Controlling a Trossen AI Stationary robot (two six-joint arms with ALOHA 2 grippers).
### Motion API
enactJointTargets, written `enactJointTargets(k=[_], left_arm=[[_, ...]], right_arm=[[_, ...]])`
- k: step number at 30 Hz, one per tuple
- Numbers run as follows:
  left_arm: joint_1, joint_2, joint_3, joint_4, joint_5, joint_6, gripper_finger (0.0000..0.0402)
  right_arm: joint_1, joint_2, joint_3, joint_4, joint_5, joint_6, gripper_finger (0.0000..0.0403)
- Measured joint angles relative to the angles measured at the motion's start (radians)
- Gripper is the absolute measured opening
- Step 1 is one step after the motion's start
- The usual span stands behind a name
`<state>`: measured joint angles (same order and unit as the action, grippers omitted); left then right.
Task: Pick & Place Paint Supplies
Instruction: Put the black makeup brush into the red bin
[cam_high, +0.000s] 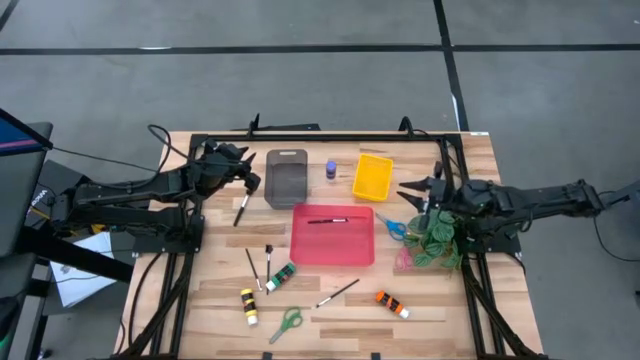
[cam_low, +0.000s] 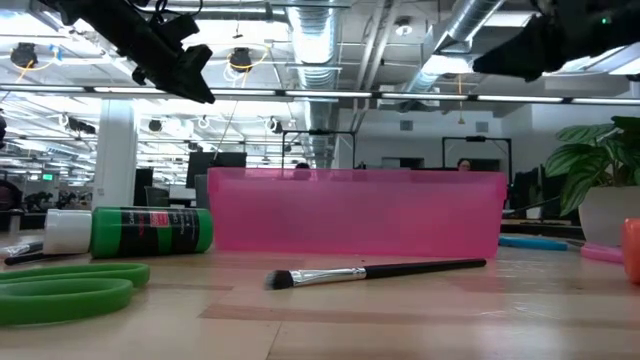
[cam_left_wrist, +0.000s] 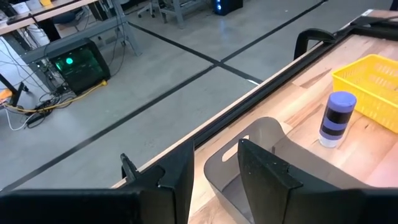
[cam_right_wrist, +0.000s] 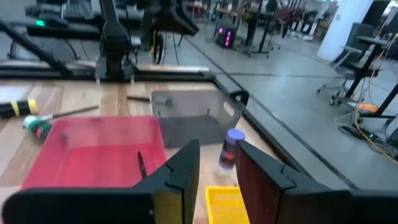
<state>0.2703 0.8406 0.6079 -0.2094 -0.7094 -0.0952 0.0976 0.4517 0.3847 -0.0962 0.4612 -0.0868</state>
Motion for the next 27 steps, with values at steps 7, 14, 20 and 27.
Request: enactJointTargets(k=[7,14,20,27], left_arm=[[0.0,0.0,0.0,0.059,0.0,0.0,0.0117],[0.0,0.0,0.0,0.053,0.0,0.0,0.0117],[0.007,0.028,0.0,-0.09,-0.002,-0.123,0.0117],[0.085,0.16,0.0,-0.194,-0.008,-0.254,0.0117]], right_arm=[[-0.022,-0.006,0.0,0.006,-0.009,-0.003,0.0098],[-0.035,-0.007,0.0,0.008,-0.009,0.005,0.0098],[-0.035,-0.007,0.0,0.011,-0.009,0.008,0.0098],[-0.035,-0.007,0.0,0.027,-0.009,0.005,0.0098]])
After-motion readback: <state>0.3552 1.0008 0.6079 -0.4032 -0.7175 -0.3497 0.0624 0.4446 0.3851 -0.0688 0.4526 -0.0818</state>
